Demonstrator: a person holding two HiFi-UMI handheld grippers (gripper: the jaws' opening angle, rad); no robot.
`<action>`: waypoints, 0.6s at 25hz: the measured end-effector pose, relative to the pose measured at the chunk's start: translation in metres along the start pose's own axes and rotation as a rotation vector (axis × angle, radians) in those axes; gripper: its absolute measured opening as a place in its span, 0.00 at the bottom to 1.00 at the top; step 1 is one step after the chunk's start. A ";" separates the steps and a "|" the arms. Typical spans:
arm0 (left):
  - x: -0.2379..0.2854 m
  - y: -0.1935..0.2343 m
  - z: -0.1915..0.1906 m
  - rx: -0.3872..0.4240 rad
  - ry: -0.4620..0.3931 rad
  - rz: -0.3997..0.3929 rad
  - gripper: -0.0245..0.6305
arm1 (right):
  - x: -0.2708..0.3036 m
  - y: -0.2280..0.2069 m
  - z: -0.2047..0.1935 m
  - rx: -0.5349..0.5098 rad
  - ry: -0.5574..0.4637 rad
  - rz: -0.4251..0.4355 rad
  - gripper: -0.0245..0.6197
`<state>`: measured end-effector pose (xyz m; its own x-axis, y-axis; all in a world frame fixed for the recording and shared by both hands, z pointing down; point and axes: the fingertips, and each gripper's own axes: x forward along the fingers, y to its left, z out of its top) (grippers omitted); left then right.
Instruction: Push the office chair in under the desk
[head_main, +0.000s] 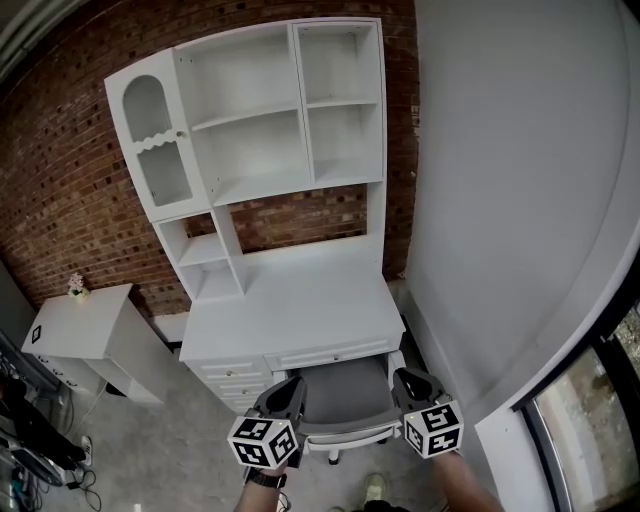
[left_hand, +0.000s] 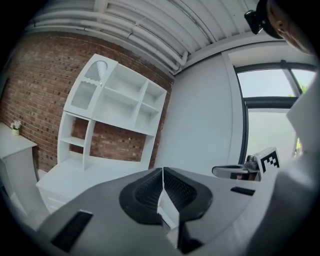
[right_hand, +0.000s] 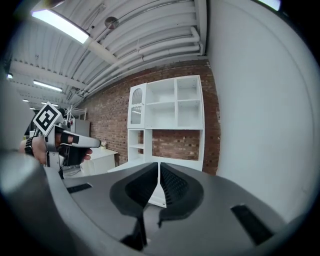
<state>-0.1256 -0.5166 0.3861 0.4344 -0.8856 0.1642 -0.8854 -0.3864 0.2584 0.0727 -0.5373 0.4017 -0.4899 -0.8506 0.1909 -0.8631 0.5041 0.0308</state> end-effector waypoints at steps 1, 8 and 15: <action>-0.001 0.000 0.006 0.002 -0.014 0.006 0.06 | 0.000 -0.002 0.006 0.005 -0.012 -0.002 0.06; -0.008 -0.002 0.029 0.037 -0.084 0.042 0.05 | -0.011 -0.011 0.032 0.026 -0.082 -0.018 0.05; -0.010 0.001 0.037 0.056 -0.113 0.053 0.05 | -0.012 -0.017 0.034 0.026 -0.105 -0.048 0.05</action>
<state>-0.1373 -0.5176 0.3496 0.3683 -0.9273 0.0670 -0.9158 -0.3494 0.1979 0.0893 -0.5408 0.3660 -0.4566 -0.8855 0.0861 -0.8882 0.4592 0.0119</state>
